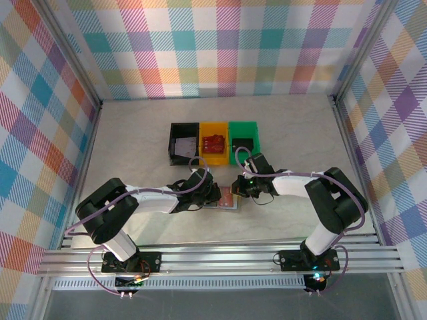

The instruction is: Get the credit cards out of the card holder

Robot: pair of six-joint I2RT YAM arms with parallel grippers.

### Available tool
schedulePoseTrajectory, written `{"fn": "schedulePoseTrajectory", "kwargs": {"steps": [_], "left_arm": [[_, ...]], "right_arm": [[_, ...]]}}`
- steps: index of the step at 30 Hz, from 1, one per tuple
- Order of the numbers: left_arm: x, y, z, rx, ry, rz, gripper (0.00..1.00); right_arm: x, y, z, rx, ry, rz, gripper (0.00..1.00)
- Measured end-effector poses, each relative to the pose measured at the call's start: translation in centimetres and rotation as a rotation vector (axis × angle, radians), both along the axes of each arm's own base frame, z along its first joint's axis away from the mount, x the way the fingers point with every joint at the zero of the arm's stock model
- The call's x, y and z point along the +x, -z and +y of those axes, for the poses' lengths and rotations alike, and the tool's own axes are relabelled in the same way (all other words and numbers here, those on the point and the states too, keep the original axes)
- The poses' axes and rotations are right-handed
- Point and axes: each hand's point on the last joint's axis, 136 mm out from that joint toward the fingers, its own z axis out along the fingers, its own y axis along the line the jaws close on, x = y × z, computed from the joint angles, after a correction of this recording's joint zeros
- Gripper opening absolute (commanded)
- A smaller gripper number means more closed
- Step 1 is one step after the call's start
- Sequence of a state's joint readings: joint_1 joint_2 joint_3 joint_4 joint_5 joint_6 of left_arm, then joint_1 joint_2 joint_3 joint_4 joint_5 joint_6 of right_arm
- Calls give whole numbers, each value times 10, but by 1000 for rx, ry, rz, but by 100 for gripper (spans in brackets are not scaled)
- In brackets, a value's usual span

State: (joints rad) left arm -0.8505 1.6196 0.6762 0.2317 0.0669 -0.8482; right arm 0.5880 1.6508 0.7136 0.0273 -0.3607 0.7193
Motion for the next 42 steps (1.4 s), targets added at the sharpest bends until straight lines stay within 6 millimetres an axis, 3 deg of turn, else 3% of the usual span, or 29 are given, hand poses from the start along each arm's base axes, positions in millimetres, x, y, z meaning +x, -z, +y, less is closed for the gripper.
{"fn": "schedulePoseTrajectory", "kwargs": {"steps": [9,27,31,33,42], "left_arm": [[0,-1,1,-7,0,-3,0],[-2,-36,5,-71,8,-74,0],[-3,-35,5,-69,19,-72,0],[-4,-34,4,-69,26,-66,8],[-8,-9,3,-19,44,-3,17]], "right_arm": [[0,0,-1,-5,2,-1,0],[1,1,-1,-25,6,-7,0],[1,1,-1,-24,5,-7,0],[1,1,-1,-25,5,-7,0],[2,1,-2,-34,0,-22,0]]}}
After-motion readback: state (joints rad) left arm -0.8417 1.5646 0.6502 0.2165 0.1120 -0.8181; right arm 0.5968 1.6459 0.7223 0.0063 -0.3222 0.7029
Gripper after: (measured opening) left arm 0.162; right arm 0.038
